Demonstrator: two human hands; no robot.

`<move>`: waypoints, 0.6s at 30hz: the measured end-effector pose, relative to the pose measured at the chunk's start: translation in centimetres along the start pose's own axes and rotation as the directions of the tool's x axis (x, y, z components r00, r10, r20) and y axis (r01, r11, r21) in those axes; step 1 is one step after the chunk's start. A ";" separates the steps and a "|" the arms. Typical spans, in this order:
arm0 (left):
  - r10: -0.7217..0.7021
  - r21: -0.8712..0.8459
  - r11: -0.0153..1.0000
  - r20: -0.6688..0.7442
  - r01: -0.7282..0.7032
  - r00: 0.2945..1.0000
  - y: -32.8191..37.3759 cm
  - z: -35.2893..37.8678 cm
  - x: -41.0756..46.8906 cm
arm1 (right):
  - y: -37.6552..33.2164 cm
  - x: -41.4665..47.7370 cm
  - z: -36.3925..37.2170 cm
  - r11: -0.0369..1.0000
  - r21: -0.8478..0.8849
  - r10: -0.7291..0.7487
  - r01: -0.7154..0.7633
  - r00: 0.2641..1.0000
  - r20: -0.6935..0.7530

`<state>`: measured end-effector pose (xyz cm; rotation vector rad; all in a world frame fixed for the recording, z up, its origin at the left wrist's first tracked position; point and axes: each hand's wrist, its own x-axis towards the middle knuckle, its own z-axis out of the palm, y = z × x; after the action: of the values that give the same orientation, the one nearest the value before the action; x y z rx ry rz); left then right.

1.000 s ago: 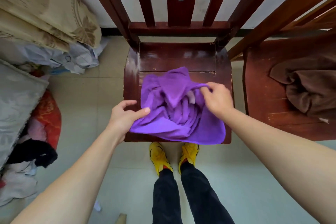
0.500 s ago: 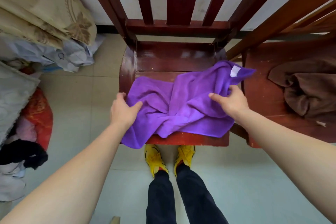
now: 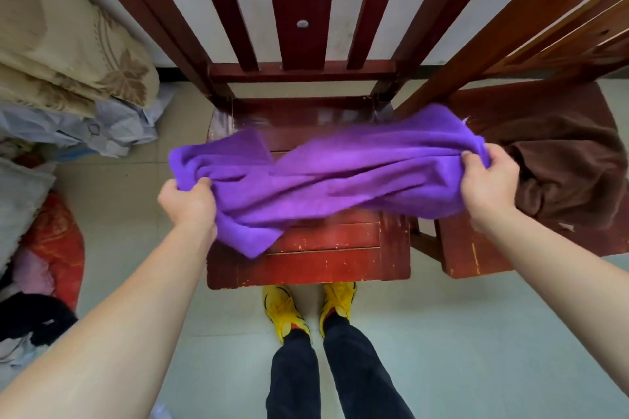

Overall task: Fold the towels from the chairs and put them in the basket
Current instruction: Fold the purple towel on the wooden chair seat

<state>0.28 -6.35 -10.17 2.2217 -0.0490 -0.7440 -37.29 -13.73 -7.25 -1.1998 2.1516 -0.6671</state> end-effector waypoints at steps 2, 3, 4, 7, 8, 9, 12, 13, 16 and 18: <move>0.067 -0.017 0.998 0.015 -0.067 0.998 1.5 0.1 0.7 | 0.3 0.3 0.2 0.992 0.009 0.130 -0.130 0.991 -0.041; 0.109 -0.034 0.994 0.056 -0.107 0.992 2.4 0.4 1.0 | 0.7 0.0 0.6 0.976 0.007 0.220 -0.220 0.975 -0.033; 0.144 -0.058 0.989 0.104 -0.139 0.984 3.3 0.9 1.0 | 1.2 -0.8 1.2 0.947 0.012 0.320 -0.320 0.948 0.000; 0.143 -0.058 0.989 0.196 -0.134 0.970 4.8 2.5 0.4 | 2.2 -5.5 3.4 0.809 0.051 0.551 -0.586 0.786 0.279; 0.100 -0.016 0.995 0.190 -0.099 0.977 4.5 2.7 0.2 | 2.4 -7.2 4.1 0.753 0.017 0.599 -0.658 0.695 0.397; 0.052 0.048 0.997 0.157 -0.060 0.986 3.8 2.6 0.0 | 2.3 -8.7 4.5 0.715 -0.058 0.625 -0.697 0.599 0.501; -0.203 0.183 0.965 0.060 0.189 0.977 0.3 1.6 -0.6 | 1.6 -10.9 5.5 0.833 -0.433 0.551 -0.344 0.462 0.695; -0.343 0.188 0.927 0.072 0.325 0.937 -0.9 1.3 -0.9 | 1.1 -10.5 5.7 0.852 -0.507 0.494 -0.130 0.517 0.699; -0.647 0.277 0.762 0.306 0.585 0.699 -3.8 1.0 -3.0 | -1.3 -7.0 7.0 0.824 -0.545 0.177 0.155 0.843 0.508; -0.688 0.311 0.720 0.438 0.620 0.579 -4.7 1.9 -3.9 | -3.0 -3.6 8.5 0.886 -0.438 0.034 0.150 0.922 0.385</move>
<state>-4.85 -3.30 -12.46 2.0529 0.5124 -1.8108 -28.17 -13.16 -10.38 -1.4987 1.9880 0.0826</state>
